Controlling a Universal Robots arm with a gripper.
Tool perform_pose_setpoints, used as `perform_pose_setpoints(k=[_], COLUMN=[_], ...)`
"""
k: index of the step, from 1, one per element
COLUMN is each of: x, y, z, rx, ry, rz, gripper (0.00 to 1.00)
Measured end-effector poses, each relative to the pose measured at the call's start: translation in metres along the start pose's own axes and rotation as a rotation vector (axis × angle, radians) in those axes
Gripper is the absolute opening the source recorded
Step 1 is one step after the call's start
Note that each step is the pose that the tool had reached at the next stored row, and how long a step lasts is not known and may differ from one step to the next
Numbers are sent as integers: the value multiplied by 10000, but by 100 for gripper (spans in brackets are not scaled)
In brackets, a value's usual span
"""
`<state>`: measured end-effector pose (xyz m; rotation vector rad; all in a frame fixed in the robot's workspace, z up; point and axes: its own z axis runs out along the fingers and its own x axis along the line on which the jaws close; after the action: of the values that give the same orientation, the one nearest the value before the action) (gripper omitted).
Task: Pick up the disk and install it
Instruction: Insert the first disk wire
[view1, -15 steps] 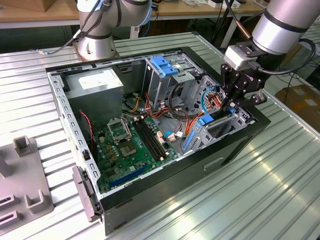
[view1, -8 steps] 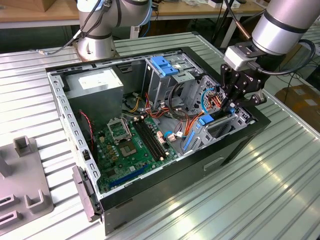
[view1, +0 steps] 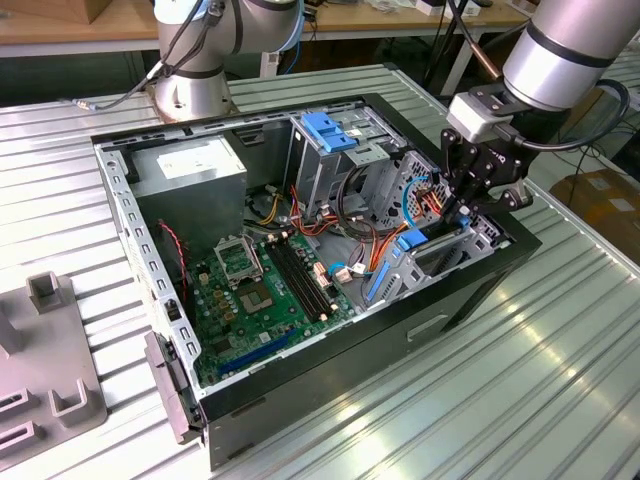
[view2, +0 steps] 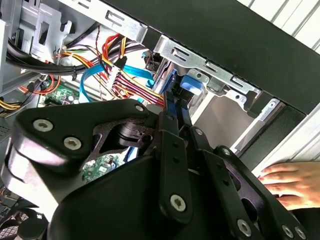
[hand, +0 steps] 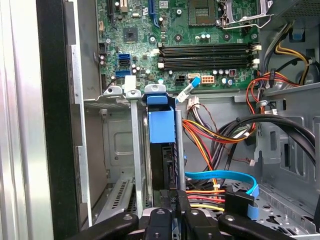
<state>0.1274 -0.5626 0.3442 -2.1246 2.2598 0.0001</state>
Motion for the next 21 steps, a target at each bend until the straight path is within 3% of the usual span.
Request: perform_pose_setpoints(k=[12,21], x=[1,3], y=[17,19], z=[-38,24], rx=[-1,-1], ry=[-12,-21], rz=[0,-7], gripper=[16,16])
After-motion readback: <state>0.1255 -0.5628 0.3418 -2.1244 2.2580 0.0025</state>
